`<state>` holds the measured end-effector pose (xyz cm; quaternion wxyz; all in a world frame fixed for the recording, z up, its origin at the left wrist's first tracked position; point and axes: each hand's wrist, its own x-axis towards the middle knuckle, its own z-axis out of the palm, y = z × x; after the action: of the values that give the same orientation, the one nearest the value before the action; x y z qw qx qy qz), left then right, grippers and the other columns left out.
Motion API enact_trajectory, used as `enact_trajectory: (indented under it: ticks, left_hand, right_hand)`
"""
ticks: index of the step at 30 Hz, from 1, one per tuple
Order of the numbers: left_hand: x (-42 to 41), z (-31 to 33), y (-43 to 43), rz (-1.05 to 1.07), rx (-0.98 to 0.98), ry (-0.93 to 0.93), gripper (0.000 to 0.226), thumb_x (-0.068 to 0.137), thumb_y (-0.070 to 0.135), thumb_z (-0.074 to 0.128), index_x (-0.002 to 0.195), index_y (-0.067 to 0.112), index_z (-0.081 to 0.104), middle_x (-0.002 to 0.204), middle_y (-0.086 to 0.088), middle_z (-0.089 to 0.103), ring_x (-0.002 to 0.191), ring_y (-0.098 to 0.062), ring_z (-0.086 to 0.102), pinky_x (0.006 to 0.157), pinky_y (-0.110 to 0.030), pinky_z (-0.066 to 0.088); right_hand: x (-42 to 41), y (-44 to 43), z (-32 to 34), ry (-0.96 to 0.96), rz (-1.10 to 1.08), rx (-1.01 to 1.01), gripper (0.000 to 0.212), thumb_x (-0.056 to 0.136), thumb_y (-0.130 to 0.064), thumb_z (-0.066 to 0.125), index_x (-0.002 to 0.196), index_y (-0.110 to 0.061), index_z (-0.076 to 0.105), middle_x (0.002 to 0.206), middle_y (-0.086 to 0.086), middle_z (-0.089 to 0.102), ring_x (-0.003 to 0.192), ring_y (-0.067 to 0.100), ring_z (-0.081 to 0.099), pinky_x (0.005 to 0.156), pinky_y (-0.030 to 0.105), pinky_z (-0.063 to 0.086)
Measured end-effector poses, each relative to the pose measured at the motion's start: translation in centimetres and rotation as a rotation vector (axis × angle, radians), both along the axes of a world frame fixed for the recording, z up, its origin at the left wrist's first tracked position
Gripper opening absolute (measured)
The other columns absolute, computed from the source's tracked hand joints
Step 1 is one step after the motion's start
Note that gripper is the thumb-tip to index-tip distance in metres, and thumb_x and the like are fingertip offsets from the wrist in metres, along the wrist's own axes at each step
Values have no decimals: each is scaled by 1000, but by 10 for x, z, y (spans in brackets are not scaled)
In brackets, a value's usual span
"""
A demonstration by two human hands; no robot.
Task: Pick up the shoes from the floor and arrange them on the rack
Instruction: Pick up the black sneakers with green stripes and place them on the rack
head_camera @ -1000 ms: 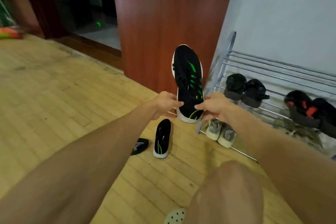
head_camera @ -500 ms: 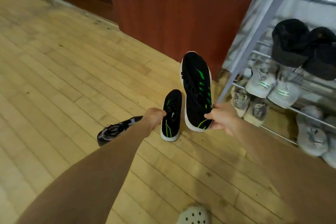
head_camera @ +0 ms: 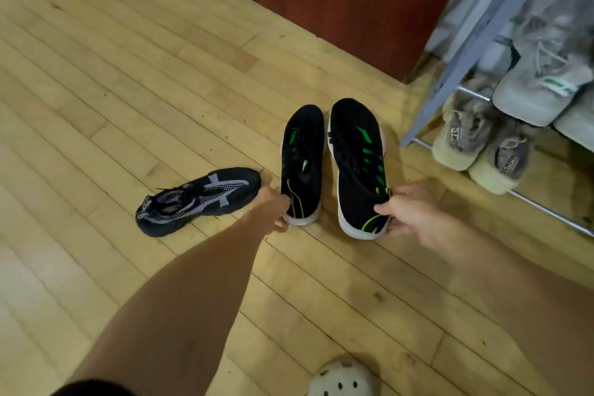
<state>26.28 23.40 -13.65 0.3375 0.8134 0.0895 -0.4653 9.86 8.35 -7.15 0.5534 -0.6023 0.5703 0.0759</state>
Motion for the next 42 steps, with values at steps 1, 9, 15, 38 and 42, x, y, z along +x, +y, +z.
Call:
enact_trajectory:
  ticks: [1,9,15,38,42]
  left_hand:
    - [-2,-3,1,8,-20,46,22,90,6,48,110,-3,53,76,-16,58,59,-26,55,72,-43,56]
    - [-29,-6,-17,9,-94,41,23,80,17,71,93,4,57,85,-13,63,67,-23,60,71,-38,59]
    - [-46,-5,-29,-181,61,-226,50,81,32,67,120,6,52,120,-18,55,103,-35,61,78,-42,56]
    - [-56,34,-14,149,-256,143,33,79,0,68,110,-4,60,95,-13,64,70,-21,62,54,-34,58]
    - [-59,80,-13,177,-362,76,30,79,4,70,106,-7,60,89,-14,65,68,-23,65,51,-33,60]
  right_hand:
    - [0,1,-1,8,2,10,23,78,1,70,99,-10,70,99,15,71,90,35,69,74,46,60]
    - [-15,4,21,54,74,22,24,77,4,71,100,-3,69,97,18,71,89,35,69,75,46,60]
    - [-38,3,34,21,60,-25,23,80,3,68,101,-6,68,96,16,70,88,32,68,63,36,56]
    - [-76,-4,28,193,180,-143,21,81,-9,69,102,-5,64,99,14,68,91,33,67,77,42,59]
    - [-75,-3,81,261,308,-337,17,80,-13,69,92,-3,63,87,13,63,72,28,62,58,30,48]
